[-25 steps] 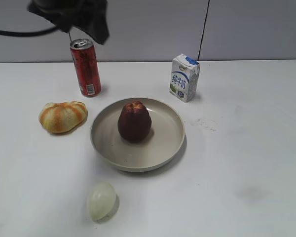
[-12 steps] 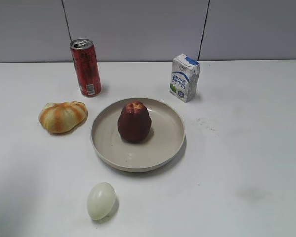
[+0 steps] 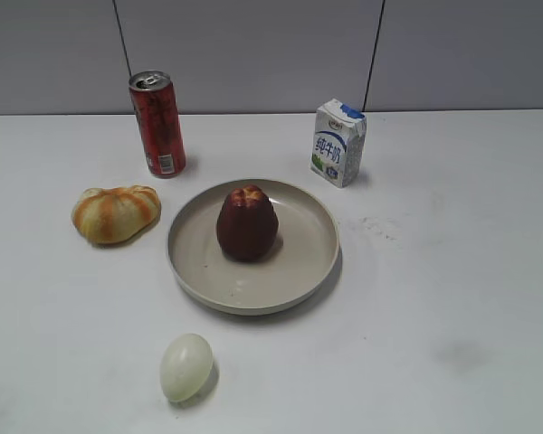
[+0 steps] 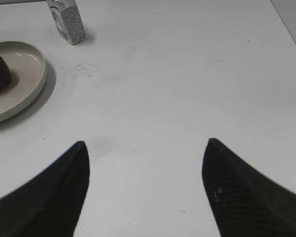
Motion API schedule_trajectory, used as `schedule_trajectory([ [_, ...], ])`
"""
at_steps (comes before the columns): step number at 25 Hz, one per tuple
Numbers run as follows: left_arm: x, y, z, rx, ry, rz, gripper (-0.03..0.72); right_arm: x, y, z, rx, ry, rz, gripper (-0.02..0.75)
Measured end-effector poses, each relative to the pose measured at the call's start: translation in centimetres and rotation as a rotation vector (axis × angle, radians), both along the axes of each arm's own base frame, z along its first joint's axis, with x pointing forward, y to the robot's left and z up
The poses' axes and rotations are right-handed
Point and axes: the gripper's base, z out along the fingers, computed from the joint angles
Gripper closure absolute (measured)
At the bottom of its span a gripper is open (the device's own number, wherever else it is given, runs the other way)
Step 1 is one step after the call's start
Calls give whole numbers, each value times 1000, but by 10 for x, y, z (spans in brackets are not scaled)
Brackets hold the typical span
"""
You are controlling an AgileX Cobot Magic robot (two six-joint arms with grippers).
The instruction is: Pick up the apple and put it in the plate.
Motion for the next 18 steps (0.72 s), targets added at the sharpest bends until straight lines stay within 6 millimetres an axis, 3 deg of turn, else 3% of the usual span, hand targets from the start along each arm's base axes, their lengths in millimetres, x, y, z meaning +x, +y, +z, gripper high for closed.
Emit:
schedule_trajectory([
  [3, -6, 1, -9, -3, -31, 0, 105, 0, 0, 0, 0, 0, 0, 167],
  [18, -7, 1, -10, -3, -36, 0, 106, 0, 0, 0, 0, 0, 0, 167],
])
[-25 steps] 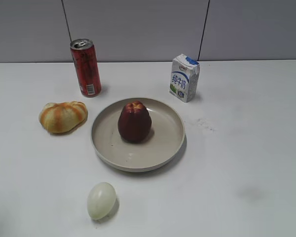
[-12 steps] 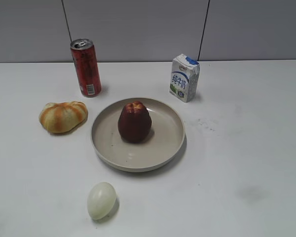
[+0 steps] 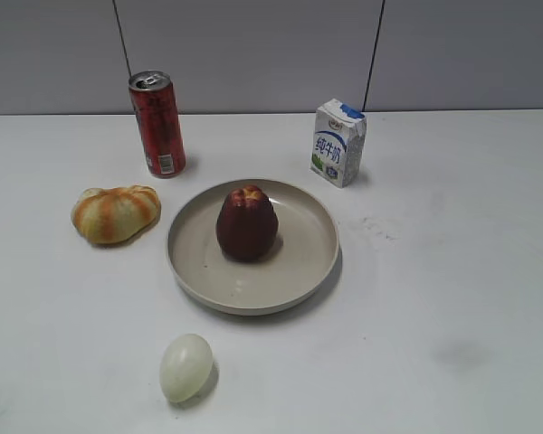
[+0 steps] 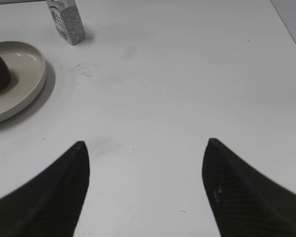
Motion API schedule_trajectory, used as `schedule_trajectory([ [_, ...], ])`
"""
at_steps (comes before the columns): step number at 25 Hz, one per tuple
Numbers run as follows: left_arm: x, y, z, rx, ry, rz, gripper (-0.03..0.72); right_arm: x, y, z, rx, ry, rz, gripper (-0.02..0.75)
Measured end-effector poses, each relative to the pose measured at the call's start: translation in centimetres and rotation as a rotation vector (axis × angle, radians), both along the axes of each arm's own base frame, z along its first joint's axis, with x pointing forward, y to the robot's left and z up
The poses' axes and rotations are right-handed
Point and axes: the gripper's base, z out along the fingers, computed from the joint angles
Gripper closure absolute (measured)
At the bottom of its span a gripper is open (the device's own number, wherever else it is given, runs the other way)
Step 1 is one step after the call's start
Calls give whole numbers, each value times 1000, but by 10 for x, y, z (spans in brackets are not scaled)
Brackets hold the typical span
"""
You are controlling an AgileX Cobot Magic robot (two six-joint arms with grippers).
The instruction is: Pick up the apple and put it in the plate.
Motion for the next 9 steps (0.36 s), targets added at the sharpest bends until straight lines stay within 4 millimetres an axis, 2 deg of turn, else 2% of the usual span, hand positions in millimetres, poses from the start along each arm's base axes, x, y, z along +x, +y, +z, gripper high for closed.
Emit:
schedule_trajectory([
  [9, 0, 0, 0, 0, -2, 33, 120, 0, 0, 0, 1, 0, 0, 167],
])
